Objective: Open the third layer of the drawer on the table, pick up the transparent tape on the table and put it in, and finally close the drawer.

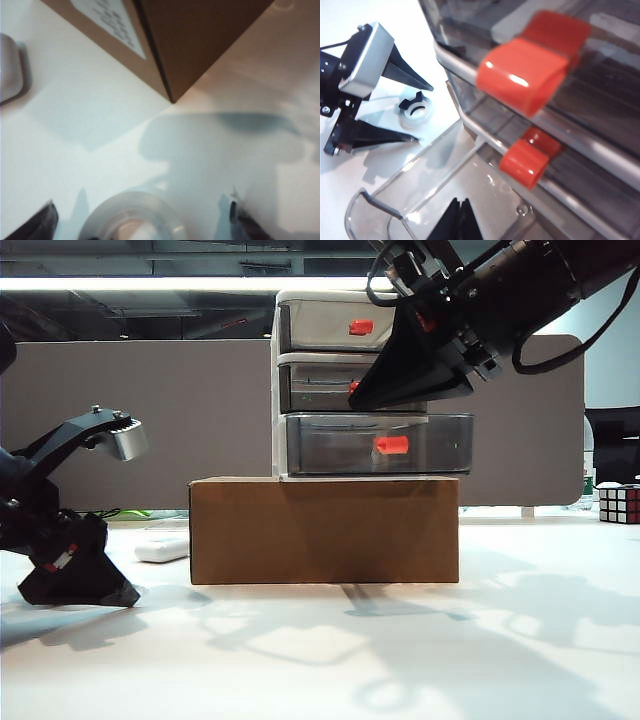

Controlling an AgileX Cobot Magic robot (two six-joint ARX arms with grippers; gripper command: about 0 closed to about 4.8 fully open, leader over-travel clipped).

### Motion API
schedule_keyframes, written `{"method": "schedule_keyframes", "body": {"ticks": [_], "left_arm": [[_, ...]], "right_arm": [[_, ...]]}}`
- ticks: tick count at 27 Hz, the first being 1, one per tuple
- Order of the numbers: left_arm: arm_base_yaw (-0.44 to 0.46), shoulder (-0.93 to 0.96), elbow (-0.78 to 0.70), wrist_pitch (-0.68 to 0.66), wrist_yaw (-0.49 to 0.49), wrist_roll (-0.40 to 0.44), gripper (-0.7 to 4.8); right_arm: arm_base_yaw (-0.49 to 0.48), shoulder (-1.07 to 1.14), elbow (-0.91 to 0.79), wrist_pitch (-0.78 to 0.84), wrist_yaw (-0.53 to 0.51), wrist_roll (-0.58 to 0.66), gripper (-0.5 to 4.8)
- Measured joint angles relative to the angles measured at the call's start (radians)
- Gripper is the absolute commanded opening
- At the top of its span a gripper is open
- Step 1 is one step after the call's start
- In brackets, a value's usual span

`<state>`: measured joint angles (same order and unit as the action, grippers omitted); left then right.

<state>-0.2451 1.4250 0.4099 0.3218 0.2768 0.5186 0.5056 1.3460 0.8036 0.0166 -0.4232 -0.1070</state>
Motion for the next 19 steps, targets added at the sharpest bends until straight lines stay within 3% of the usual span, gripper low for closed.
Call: {"method": "schedule_keyframes", "body": {"ticks": [5,10,14,19], "left_arm": [[0.111,0.004,0.000,-0.004,0.025,-0.081,4.34],[0.195,0.006,-0.002,-0.038,0.186,-0.154,4.26],[0.195,0.005,-0.001,-0.076,0.229,-0.121,4.26],[0.195,0.006,-0.001,-0.075,0.214,-0.085,4.26]], "right_arm": [[0.000,0.000,0.000,0.000,0.001,-0.005,-0.05],[-0.001,0.000,0.000,0.000,0.003,-0.018,-0.05],[-0.001,0.000,0.000,0.003,0.003,-0.019,-0.05],[-0.002,0.000,0.000,0.021,0.003,-0.019,-0.05]]}}
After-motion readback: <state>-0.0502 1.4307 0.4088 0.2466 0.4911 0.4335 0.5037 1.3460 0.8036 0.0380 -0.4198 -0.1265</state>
